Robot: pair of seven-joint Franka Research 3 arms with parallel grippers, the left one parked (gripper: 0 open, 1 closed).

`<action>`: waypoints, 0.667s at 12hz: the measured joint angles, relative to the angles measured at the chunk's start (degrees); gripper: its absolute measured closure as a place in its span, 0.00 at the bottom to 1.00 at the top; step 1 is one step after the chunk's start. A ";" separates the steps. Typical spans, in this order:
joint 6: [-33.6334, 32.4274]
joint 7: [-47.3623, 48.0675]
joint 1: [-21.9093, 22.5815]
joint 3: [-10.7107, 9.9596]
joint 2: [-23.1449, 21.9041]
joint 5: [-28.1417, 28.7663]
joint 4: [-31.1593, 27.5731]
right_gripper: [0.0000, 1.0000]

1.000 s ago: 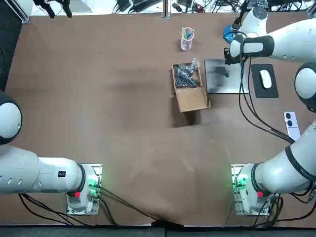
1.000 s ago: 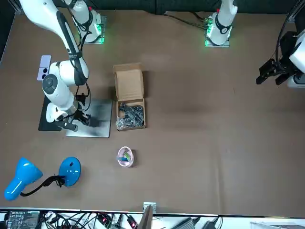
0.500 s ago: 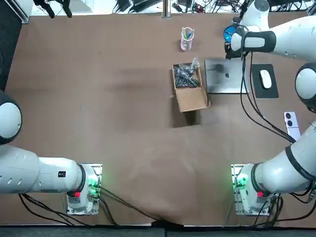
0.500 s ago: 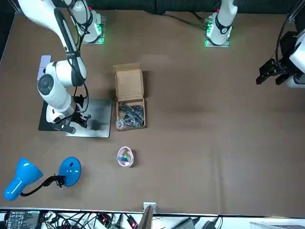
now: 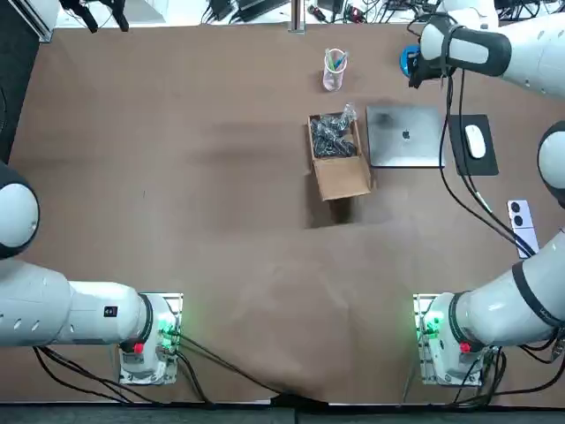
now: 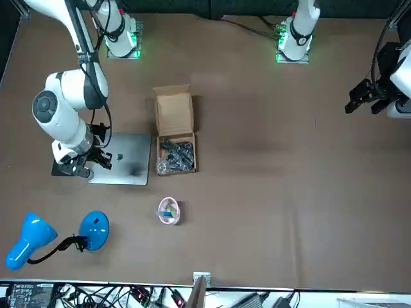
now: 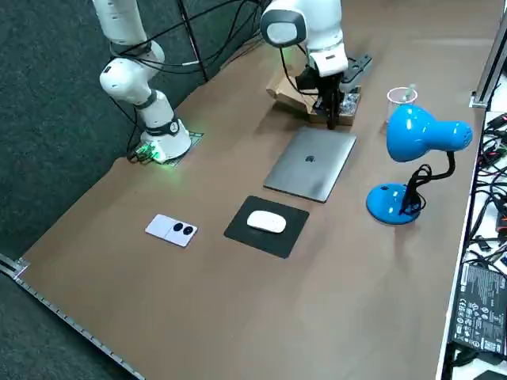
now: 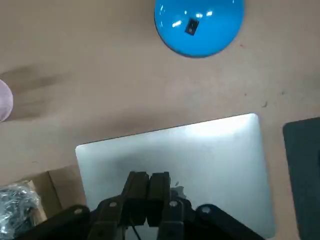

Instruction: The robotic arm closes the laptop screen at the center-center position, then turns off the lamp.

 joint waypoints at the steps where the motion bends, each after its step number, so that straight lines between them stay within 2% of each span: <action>1: -0.83 -0.02 0.05 0.01 -0.35 -0.23 0.61 0.96; 3: -2.58 -0.04 0.12 0.05 -0.54 -2.84 3.11 0.96; 8: -4.24 0.02 0.50 0.08 -0.46 -4.92 5.76 0.96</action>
